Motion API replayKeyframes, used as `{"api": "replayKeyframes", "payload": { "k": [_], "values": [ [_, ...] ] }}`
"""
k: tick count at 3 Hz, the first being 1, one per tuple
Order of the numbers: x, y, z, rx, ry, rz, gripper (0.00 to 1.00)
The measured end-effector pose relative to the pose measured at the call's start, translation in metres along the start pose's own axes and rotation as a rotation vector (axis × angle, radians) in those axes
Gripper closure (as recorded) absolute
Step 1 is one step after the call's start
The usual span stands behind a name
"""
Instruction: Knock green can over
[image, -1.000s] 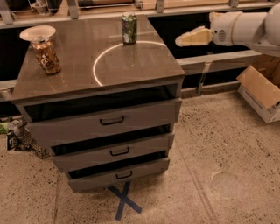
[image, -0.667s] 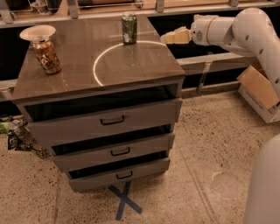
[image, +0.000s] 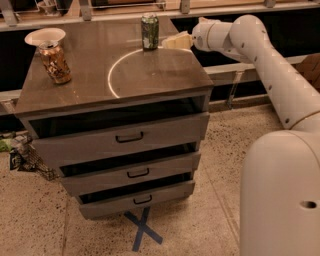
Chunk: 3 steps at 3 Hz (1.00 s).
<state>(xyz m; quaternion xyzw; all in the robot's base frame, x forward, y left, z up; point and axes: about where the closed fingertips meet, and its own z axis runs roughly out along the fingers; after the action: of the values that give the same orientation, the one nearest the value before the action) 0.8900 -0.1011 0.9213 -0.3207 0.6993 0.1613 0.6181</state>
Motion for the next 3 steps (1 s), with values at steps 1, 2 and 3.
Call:
{"api": "replayKeyframes", "payload": {
  "k": [1,2,3],
  "values": [
    [-0.012,0.017,0.063,-0.063,-0.047,-0.026,0.0],
    [-0.02,0.014,0.066,-0.058,-0.064,-0.032,0.0],
    [-0.026,0.012,0.065,-0.046,-0.072,-0.024,0.0]
  ]
}}
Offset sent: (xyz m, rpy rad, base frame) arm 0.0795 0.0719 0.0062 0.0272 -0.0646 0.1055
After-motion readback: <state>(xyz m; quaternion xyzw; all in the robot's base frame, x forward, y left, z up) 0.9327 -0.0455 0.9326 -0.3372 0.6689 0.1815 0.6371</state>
